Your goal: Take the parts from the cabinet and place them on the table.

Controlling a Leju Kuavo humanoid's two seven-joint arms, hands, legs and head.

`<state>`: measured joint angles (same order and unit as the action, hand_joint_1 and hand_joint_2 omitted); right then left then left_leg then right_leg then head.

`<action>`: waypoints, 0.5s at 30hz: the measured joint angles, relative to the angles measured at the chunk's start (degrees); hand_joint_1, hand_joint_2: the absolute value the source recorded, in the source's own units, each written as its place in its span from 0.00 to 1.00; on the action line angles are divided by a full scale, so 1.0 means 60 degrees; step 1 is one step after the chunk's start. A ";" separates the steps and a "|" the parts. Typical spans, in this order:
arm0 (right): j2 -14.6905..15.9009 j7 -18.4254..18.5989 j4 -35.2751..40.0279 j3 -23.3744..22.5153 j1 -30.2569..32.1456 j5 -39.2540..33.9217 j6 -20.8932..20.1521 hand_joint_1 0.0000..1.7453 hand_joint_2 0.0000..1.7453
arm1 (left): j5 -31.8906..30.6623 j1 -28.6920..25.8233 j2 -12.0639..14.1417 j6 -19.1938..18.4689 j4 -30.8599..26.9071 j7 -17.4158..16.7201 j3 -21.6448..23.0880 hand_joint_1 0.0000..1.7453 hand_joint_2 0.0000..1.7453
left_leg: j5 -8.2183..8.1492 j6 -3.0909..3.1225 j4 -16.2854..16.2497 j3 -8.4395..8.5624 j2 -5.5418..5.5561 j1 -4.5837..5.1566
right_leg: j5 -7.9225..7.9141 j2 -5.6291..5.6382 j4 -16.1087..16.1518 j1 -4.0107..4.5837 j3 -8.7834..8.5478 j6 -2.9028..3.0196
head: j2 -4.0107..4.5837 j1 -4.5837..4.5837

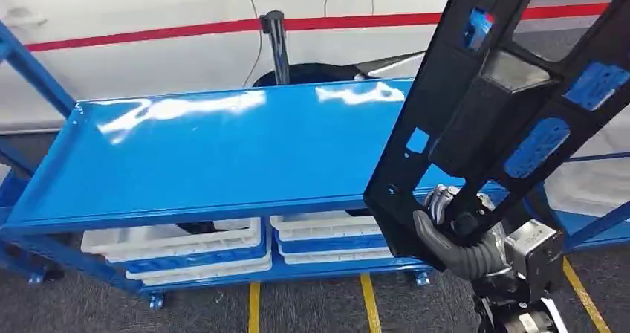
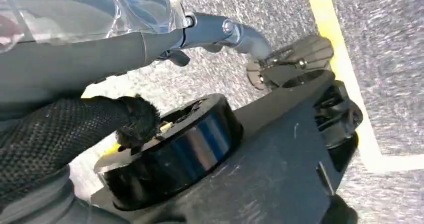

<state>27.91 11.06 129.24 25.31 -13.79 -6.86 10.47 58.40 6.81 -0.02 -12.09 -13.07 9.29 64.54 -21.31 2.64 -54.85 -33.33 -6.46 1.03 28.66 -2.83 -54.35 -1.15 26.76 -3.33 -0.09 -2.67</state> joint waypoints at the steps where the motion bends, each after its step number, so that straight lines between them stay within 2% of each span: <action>1: 0.0007 0.0000 0.0007 0.0007 -0.0002 0.0000 0.0000 1.00 1.00 | 0.0007 -0.0009 0.0000 0.0000 0.0000 0.0000 -0.0004 0.00 1.00 | 0.0042 -0.0047 -0.0009 -0.0012 -0.0087 -0.0034 | -0.0055 0.0072 -0.0015 0.0010 0.0048 0.0085 | 0.0000 0.0004; 2: 0.0022 0.0018 0.0007 0.0011 -0.0009 0.0004 0.0000 1.00 1.00 | 0.0011 -0.0012 0.0004 0.0000 0.0000 0.0003 -0.0018 0.00 1.00 | -0.0028 -0.0128 -0.0097 -0.0072 0.0055 -0.0083 | -0.0166 0.0075 0.0011 -0.0032 0.0141 0.0217 | 0.0000 0.0003; 3: 0.0025 0.0026 0.0007 0.0015 -0.0035 0.0018 0.0003 1.00 1.00 | 0.0011 -0.0004 0.0004 0.0000 0.0000 0.0003 -0.0043 0.00 1.00 | -0.0498 -0.0231 -0.0370 -0.0183 0.0499 -0.0120 | -0.0271 0.0116 0.0007 -0.0029 0.0242 0.0267 | 0.0000 -0.0015; 4: 0.0029 0.0026 0.0011 0.0015 -0.0036 0.0055 0.0026 1.00 1.00 | 0.0015 -0.0006 0.0000 0.0000 0.0000 0.0004 -0.0066 0.00 1.00 | -0.1147 -0.0281 -0.0984 -0.0389 0.0789 -0.0147 | -0.0386 0.0160 0.0003 -0.0031 0.0390 0.0337 | 0.0000 -0.0018; 5: 0.0029 0.0026 0.0011 0.0018 -0.0036 0.0088 0.0029 1.00 1.00 | 0.0015 -0.0010 0.0000 0.0000 0.0000 0.0007 -0.0077 0.00 1.00 | -0.1715 -0.0318 -0.1711 -0.0580 0.0901 -0.0161 | -0.0496 0.0222 -0.0001 -0.0020 0.0540 0.0351 | 0.0000 -0.0018; 6: 0.0029 0.0026 0.0011 0.0029 -0.0040 0.0146 0.0029 1.00 1.00 | 0.0015 -0.0006 0.0004 0.0000 0.0000 0.0007 -0.0091 0.00 1.00 | -0.2142 -0.0326 -0.2517 -0.0764 0.0960 -0.0164 | -0.0619 0.0293 -0.0011 -0.0010 0.0711 0.0354 | 0.0000 -0.0022; 7: 0.0029 0.0026 0.0011 0.0036 -0.0043 0.0160 0.0033 1.00 1.00 | 0.0015 0.0000 0.0004 0.0000 0.0000 0.0007 -0.0109 0.00 1.00 | -0.2249 -0.0316 -0.3030 -0.0814 0.0975 -0.0163 | -0.0731 0.0351 -0.0015 0.0000 0.0863 0.0356 | 0.0000 -0.0022; 8: 0.0033 0.0025 0.0011 0.0047 -0.0042 0.0179 0.0036 1.00 1.00 | 0.0015 0.0002 0.0004 0.0000 0.0000 0.0007 -0.0131 0.00 1.00 | -0.2085 -0.0295 -0.3104 -0.0689 0.0976 -0.0162 | -0.0835 0.0393 -0.0021 0.0008 0.1004 0.0350 | 0.0000 -0.0022; 9: 0.0033 0.0025 0.0011 0.0055 -0.0042 0.0189 0.0051 1.00 1.00 | 0.0015 0.0002 0.0004 0.0000 0.0000 0.0007 -0.0138 0.00 1.00 | -0.1752 -0.0253 -0.2807 -0.0387 0.0978 -0.0161 | -0.0941 0.0443 -0.0023 0.0015 0.1134 0.0339 | 0.0000 -0.0022; 10: 0.0033 0.0026 0.0011 0.0069 -0.0044 0.0207 0.0058 1.00 1.00 | 0.0015 0.0001 0.0003 0.0007 0.0000 0.0007 -0.0145 0.00 1.00 | -0.1339 -0.0189 -0.2098 0.0123 0.0982 -0.0155 | -0.1051 0.0491 -0.0022 0.0023 0.1265 0.0319 | 0.0000 -0.0022; 11: 0.0036 0.0026 0.0015 0.0069 -0.0054 0.0208 0.0058 1.00 1.00 | 0.0014 0.0006 0.0004 0.0007 0.0000 0.0007 -0.0146 0.00 1.00 | -0.1095 -0.0104 -0.1248 0.0697 0.1014 -0.0132 | -0.1153 0.0539 -0.0020 0.0032 0.1367 0.0297 | 0.0000 -0.0022; 12: 0.0036 0.0026 0.0022 0.0073 -0.0085 0.0208 0.0058 1.00 1.00 | 0.0015 0.0015 0.0011 0.0004 0.0000 0.0007 -0.0149 0.00 1.00 | -0.1149 0.0001 -0.0309 0.1339 0.1121 -0.0097 | -0.1247 0.0549 -0.0022 0.0018 0.1430 0.0270 | 0.0000 -0.0018; 13: 0.0036 0.0025 0.0022 0.0073 -0.0113 0.0211 0.0058 1.00 1.00 | 0.0015 0.0017 0.0011 0.0004 0.0000 0.0007 -0.0149 0.00 1.00 | -0.1322 0.0052 0.0467 0.1759 0.1138 -0.0051 | -0.1315 0.0579 -0.0029 0.0061 0.1481 0.0207 | 0.0000 -0.0022; 14: 0.0040 0.0025 0.0022 0.0073 -0.0111 0.0215 0.0058 1.00 1.00 | 0.0014 -0.0001 0.0011 0.0007 0.0000 0.0004 -0.0149 0.00 1.00 | -0.1314 0.0020 0.0488 0.1744 0.1136 -0.0045 | -0.1439 0.0572 0.0025 0.0041 0.1476 0.0157 | 0.0000 -0.0014; 15: 0.0040 0.0025 0.0022 0.0077 -0.0118 0.0222 0.0058 1.00 1.00 | 0.0015 -0.0017 0.0007 0.0004 0.0000 0.0004 -0.0149 0.00 1.00 | -0.1236 0.0042 0.0473 0.1655 0.1139 0.0000 | -0.1537 0.0571 0.0063 0.0005 0.1489 0.0099 | 0.0000 -0.0029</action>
<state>28.15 11.21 129.37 25.77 -14.50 -5.53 10.82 58.49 6.71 0.02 -12.07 -13.07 9.31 63.65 -28.73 2.89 -52.01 -23.40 0.38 1.03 19.43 0.60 -53.98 -1.12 35.69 -2.74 -0.09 -2.84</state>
